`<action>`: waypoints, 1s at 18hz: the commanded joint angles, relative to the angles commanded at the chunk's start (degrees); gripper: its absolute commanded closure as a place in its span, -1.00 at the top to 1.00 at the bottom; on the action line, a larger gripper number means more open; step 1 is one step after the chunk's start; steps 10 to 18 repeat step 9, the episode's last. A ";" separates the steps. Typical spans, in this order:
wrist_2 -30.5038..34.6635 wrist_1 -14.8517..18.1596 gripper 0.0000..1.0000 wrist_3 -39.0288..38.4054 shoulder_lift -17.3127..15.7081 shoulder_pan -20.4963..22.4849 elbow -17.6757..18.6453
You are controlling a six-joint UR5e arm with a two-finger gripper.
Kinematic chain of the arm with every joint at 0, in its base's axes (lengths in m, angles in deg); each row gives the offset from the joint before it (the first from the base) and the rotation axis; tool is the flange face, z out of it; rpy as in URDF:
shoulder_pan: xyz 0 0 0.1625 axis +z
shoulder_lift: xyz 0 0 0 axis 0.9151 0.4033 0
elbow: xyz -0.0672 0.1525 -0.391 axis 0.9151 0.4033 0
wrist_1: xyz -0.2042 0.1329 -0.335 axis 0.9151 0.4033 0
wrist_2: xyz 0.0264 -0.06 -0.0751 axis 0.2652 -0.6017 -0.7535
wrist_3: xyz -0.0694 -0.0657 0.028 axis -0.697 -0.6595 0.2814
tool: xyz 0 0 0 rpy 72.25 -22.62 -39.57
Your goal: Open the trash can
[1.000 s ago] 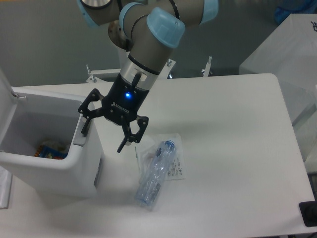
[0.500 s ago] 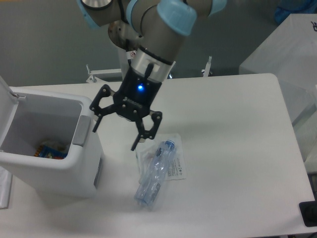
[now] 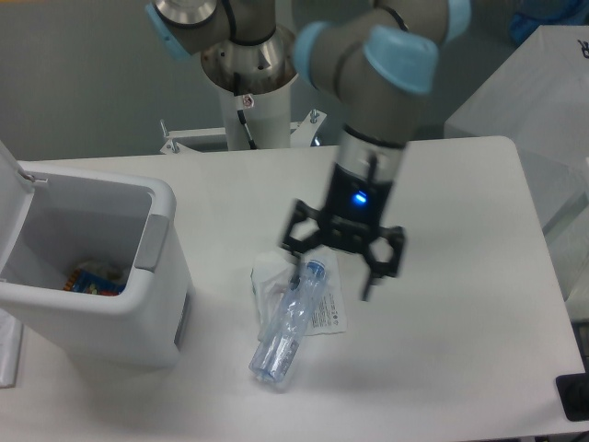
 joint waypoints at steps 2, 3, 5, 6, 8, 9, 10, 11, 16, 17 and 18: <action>7.39 0.18 1.00 1.51 1.94 -0.44 -1.93; 8.81 0.26 1.00 2.38 2.38 -0.87 -2.38; 9.35 0.44 1.00 7.81 2.48 -1.32 -2.21; 9.96 0.44 1.00 10.97 2.48 -1.32 -2.12; 10.84 0.70 1.00 13.90 2.48 -1.41 -1.86; 11.37 0.79 1.00 13.99 2.39 -1.49 -1.51; 11.37 0.79 1.00 13.99 2.39 -1.49 -1.51; 11.37 0.79 1.00 13.99 2.39 -1.49 -1.51; 11.37 0.79 1.00 13.99 2.39 -1.49 -1.51; 11.37 0.79 1.00 13.99 2.39 -1.49 -1.51; 11.37 0.79 1.00 13.99 2.39 -1.49 -1.51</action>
